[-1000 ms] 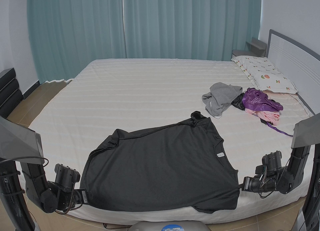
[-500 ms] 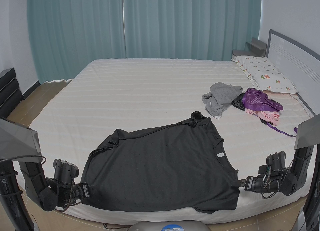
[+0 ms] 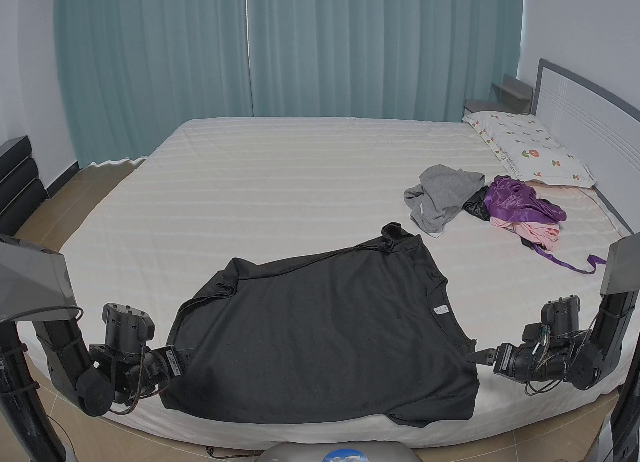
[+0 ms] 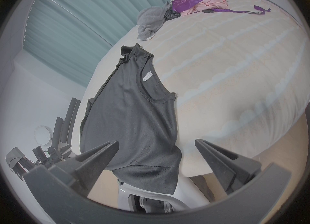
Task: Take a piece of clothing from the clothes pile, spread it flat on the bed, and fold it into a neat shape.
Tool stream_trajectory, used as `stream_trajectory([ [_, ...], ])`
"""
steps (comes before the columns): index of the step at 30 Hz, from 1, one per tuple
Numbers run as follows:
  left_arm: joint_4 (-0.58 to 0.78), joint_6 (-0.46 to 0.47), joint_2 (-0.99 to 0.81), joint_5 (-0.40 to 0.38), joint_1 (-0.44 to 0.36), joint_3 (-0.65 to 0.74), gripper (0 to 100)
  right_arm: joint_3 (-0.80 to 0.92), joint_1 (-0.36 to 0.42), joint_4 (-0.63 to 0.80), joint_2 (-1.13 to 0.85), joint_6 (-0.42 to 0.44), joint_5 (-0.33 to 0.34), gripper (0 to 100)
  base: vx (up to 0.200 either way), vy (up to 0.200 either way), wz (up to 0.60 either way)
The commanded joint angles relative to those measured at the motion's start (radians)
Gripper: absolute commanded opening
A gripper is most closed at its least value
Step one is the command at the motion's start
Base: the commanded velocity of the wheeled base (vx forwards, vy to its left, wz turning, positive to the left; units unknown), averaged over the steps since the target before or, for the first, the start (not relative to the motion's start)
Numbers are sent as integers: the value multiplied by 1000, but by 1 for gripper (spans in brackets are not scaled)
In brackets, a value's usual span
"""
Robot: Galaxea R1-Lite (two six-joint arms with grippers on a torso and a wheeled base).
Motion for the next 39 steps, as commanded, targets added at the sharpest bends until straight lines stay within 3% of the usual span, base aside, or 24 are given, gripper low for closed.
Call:
stream_trajectory([
  [1,-3,-3,-3,1,-1,-7,100,3,0,0,-8,1,0,100,0,0,0],
  [10,-3,0,2,1,-1,-4,100,3,2,0,-6,4,0,100,0,200,0],
  [34,-7,-6,2,-2,2,-18,100,3,2,0,-9,6,0,100,0,0,0],
  [39,-7,-8,8,-1,5,-18,100,3,2,0,-9,6,0,100,0,200,0],
])
